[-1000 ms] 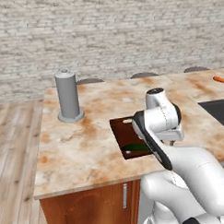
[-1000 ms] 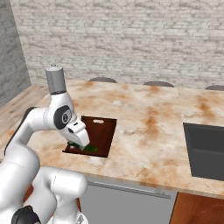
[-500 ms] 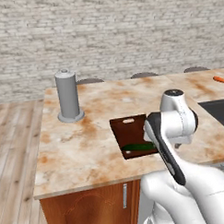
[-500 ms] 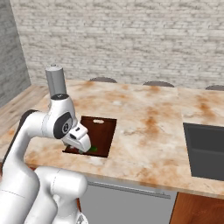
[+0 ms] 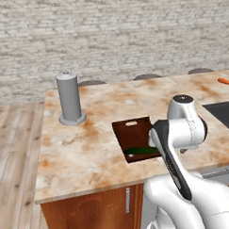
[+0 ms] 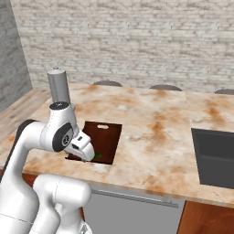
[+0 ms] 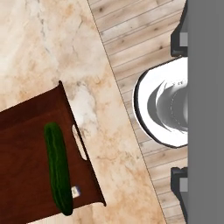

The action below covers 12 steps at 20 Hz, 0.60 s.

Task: Place the two vegetables and bowl onto the tray for setting up a vegetable dip station.

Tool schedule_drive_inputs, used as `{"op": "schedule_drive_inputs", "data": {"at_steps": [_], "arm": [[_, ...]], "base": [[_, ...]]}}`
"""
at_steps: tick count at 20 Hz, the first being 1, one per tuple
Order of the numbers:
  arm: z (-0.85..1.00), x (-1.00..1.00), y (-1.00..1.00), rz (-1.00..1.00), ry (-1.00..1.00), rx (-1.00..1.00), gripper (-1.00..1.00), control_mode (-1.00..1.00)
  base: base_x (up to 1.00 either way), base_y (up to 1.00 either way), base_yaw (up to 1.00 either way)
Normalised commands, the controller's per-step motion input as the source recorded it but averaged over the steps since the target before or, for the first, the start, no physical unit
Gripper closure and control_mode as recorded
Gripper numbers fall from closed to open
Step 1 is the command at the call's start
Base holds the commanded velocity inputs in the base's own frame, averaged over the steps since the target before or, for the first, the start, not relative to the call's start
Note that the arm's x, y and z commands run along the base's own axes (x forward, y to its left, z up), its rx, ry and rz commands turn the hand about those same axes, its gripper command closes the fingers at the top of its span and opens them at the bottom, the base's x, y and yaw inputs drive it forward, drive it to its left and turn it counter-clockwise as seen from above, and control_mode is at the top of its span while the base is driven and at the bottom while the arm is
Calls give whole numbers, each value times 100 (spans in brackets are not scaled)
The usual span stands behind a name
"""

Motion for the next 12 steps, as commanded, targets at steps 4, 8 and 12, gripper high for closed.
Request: {"op": "schedule_drive_inputs", "data": {"at_steps": [4, 8, 12], "arm": [[0, 0, 0, 0, 0, 0, -100, -100], [0, 0, 0, 0, 0, 0, -100, -100], [0, 0, 0, 0, 0, 0, -100, 100]], "base": [[0, 0, 0], [0, 0, 0], [-6, -1, 0]]}}
